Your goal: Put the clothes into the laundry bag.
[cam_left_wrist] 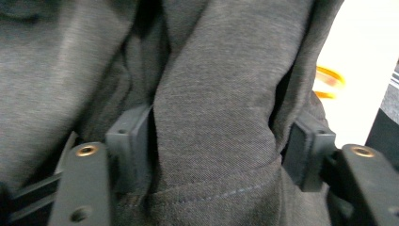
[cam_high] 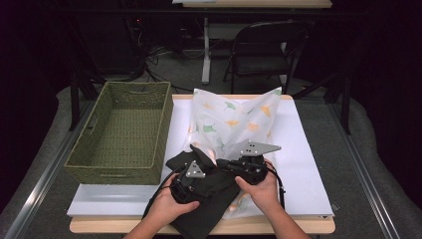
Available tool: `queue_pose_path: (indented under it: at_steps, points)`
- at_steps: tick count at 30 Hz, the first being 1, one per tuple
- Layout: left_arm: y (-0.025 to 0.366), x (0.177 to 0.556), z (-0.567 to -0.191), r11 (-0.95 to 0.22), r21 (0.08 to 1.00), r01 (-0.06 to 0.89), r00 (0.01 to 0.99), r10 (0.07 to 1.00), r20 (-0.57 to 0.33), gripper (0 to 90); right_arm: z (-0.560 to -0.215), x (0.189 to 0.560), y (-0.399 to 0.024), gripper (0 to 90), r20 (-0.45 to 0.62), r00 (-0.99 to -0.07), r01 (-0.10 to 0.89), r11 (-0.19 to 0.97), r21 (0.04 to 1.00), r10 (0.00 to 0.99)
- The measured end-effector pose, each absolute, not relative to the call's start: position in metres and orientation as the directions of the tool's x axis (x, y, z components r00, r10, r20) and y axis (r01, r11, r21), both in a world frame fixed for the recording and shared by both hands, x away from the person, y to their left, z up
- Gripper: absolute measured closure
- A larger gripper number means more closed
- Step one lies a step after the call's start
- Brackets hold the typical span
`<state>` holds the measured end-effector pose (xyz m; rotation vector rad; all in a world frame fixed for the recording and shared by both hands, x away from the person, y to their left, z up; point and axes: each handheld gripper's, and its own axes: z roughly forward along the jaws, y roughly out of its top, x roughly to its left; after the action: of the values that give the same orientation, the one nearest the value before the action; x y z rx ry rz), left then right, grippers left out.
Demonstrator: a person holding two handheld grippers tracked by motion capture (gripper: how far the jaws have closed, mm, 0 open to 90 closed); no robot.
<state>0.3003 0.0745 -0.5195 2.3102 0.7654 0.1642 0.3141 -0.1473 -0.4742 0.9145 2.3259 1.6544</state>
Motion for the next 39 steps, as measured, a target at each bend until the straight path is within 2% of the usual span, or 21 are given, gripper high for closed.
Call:
queue_pose_path:
  at_steps: [2, 7, 12, 16, 24, 29, 35, 39]
  points:
    - [0.075, 0.301, -0.521, -0.585, 0.657, 0.475, 0.818, 0.568, -0.086, 43.3, -0.474, 0.314, -0.147, 90.0, 0.223, -0.805, 0.392, 0.211, 0.896, 0.55]
    - [0.074, 0.302, -0.521, -0.583, 0.651, 0.486, 0.807, 0.585, -0.079, 47.9, -0.475, 0.313, -0.146, 90.0, 0.221, -0.807, 0.391, 0.215, 0.895, 0.547]
    - [0.072, 0.302, -0.523, -0.586, 0.652, 0.481, 0.805, 0.59, -0.064, 62.5, -0.476, 0.312, -0.144, 90.0, 0.224, -0.807, 0.395, 0.218, 0.892, 0.546]
    - [0.071, 0.304, -0.516, -0.568, 0.65, 0.505, 0.789, 0.609, -0.081, 66.8, -0.476, 0.311, -0.144, 90.0, 0.217, -0.811, 0.392, 0.229, 0.891, 0.543]
    - [0.07, 0.313, -0.488, -0.533, 0.699, 0.477, 0.781, 0.622, -0.058, 68.5, -0.472, 0.309, -0.146, 90.0, 0.228, -0.815, 0.387, 0.206, 0.899, 0.533]
    - [0.063, 0.322, -0.477, -0.505, 0.716, 0.481, 0.775, 0.627, -0.079, 68.5, -0.465, 0.307, -0.147, 90.0, 0.228, -0.819, 0.373, 0.186, 0.909, 0.526]
    - [0.053, 0.342, -0.485, -0.459, 0.705, 0.54, 0.741, 0.656, -0.14, 68.1, -0.465, 0.305, -0.146, 90.0, 0.236, -0.818, 0.378, 0.181, 0.908, 0.524]
    - [0.046, 0.353, -0.5, -0.45, 0.699, 0.556, 0.724, 0.676, -0.141, 66.9, -0.468, 0.307, -0.147, 90.0, 0.234, -0.813, 0.384, 0.189, 0.904, 0.533]
